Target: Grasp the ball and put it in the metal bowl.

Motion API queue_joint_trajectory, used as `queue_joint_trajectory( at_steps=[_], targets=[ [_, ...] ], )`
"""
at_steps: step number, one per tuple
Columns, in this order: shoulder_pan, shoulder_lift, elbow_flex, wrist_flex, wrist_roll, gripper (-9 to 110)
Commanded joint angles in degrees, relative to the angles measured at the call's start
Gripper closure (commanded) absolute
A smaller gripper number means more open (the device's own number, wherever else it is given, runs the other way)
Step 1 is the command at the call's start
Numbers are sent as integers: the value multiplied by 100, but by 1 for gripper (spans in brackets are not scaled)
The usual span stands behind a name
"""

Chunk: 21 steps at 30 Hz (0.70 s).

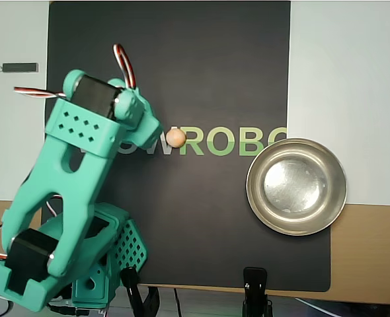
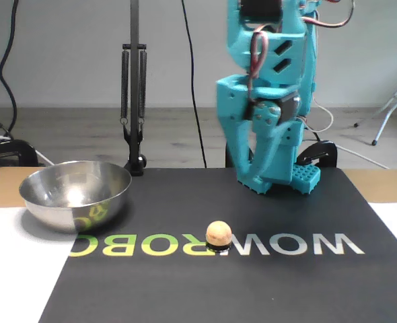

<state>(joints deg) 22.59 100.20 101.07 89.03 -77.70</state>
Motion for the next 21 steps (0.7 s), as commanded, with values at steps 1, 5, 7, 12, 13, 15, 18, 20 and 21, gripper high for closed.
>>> queue_joint_trajectory(
  at_steps=[1,5,7,12,13,15,18,20,21],
  targets=[
    [62,105,-18,26,-149,101],
    [193,149,-18,9,-149,101],
    [237,264,0,9,-149,101],
    [272,747,598,-492,-158,101],
    [272,870,826,-686,-158,101],
    [272,1125,1283,-1081,-158,101],
    [272,1433,1890,-1635,-149,101],
    [272,1591,2206,-1942,-149,101],
    [272,1652,2347,-2074,-149,101]
  ],
)
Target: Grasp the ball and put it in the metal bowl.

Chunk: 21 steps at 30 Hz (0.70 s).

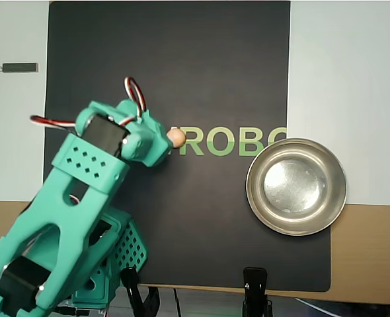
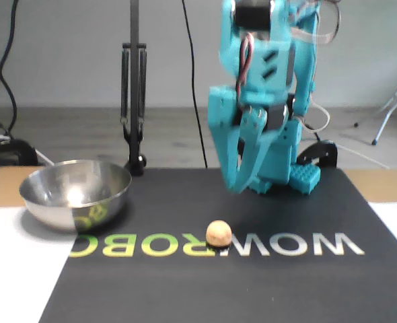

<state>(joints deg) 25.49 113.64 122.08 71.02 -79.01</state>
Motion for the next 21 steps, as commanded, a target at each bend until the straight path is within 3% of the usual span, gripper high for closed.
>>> queue_joint_trajectory(
  at_steps=[1,9,14,21],
  targets=[
    [-9,360,369,-396,-18,101],
    [123,457,800,-870,-9,100],
    [141,387,800,-870,-9,88],
    [202,369,800,-870,-18,86]
  ],
)
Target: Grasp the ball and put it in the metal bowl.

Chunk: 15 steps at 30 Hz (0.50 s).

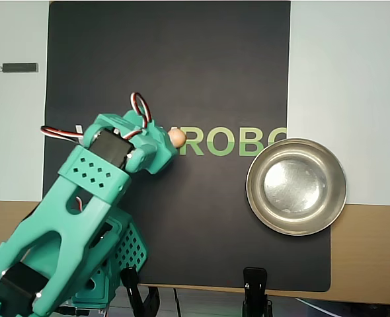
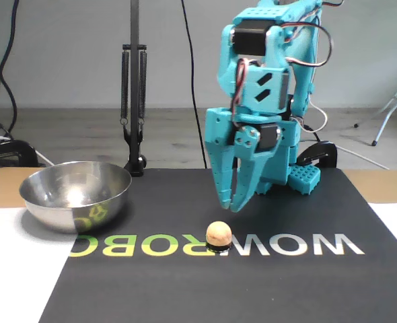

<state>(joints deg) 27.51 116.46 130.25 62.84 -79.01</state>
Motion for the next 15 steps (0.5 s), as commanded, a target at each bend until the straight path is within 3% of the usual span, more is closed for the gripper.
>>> queue_joint_trajectory(
  at_steps=[1,3,8,15],
  targets=[
    [0,62,-18,-53,-18,86],
    [0,-9,-26,-62,-18,85],
    [0,-79,-35,-62,-18,70],
    [0,-88,-26,-62,26,70]
  ],
)
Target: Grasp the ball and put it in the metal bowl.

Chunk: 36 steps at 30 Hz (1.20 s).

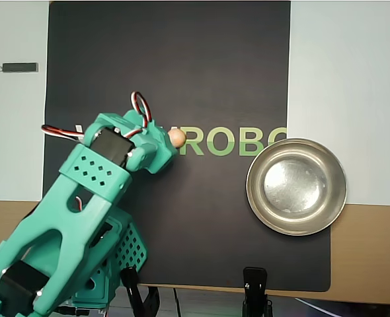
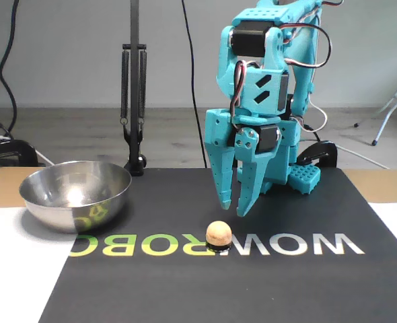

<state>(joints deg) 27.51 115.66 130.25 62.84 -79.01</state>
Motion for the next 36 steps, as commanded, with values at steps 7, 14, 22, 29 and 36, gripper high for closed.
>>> queue_joint_trajectory(
  at_steps=[7,14,22,29,36],
  targets=[
    [0,-9,-62,-141,-9,70],
    [123,-18,-18,-615,26,69],
    [158,-158,-9,-571,0,69],
    [167,-343,-9,-615,-9,61],
    [167,-360,-9,-571,-9,54]
  ],
)
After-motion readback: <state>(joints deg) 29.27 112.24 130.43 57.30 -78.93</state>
